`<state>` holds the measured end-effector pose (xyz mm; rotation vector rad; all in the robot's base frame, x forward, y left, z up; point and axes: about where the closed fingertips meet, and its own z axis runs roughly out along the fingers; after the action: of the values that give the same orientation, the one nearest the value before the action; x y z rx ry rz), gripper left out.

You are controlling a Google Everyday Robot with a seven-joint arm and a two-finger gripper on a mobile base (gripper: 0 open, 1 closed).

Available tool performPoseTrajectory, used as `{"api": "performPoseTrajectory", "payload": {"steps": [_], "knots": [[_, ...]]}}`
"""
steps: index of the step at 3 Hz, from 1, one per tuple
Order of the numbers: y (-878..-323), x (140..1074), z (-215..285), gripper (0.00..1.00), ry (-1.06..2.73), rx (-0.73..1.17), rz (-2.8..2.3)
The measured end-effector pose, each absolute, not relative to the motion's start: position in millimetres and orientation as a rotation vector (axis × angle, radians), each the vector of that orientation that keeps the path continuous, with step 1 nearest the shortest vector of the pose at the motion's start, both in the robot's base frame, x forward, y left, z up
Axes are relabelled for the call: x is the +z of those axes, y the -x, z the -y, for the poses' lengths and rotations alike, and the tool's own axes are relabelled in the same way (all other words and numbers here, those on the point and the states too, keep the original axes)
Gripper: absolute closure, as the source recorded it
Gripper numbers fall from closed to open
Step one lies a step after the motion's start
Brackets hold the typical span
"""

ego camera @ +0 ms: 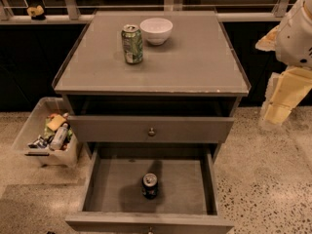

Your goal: Pick pepsi can from middle drawer and place on counter

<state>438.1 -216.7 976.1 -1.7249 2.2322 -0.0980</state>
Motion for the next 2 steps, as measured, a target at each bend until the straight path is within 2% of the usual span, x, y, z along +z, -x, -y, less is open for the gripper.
{"api": "performPoseTrajectory", "payload": {"steps": [2], "knots": [[-434.7, 962.5, 218.9, 0.0, 1.727, -0.11, -2.244]]}}
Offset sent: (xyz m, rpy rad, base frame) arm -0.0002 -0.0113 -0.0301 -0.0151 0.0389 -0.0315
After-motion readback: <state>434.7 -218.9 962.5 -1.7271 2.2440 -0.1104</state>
